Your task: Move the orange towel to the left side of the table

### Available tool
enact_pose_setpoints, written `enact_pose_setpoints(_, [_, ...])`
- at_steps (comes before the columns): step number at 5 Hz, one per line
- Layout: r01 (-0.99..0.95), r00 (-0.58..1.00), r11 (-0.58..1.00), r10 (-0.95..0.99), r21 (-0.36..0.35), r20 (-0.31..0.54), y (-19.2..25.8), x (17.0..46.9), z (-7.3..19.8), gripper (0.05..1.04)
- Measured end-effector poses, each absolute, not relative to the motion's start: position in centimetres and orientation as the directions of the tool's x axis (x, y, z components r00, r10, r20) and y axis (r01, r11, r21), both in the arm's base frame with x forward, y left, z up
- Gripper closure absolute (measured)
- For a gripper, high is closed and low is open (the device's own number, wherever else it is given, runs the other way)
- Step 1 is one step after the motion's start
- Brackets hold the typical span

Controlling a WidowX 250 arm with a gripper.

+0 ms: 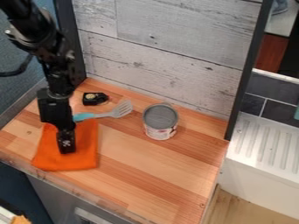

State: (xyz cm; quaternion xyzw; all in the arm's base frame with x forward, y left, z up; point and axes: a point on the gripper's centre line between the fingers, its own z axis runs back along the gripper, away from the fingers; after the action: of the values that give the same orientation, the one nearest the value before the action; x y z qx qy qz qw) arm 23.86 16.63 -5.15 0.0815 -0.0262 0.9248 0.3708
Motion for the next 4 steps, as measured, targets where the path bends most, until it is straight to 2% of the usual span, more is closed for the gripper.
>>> enact_pose_setpoints(1, [-0.659, -0.742, -0.752, 0.651, 0.003, 0.159, 18.2, 24.5, -5.2, 0.084])
enact_pose_setpoints(2, [-0.637, -0.768, -0.770, 0.635, -0.006, 0.085, 19.9, 24.5, -5.2, 0.083])
enact_pose_setpoints(4, [-0.605, -0.796, -0.796, 0.604, -0.015, 0.042, 21.7, 24.9, -4.9, 0.083])
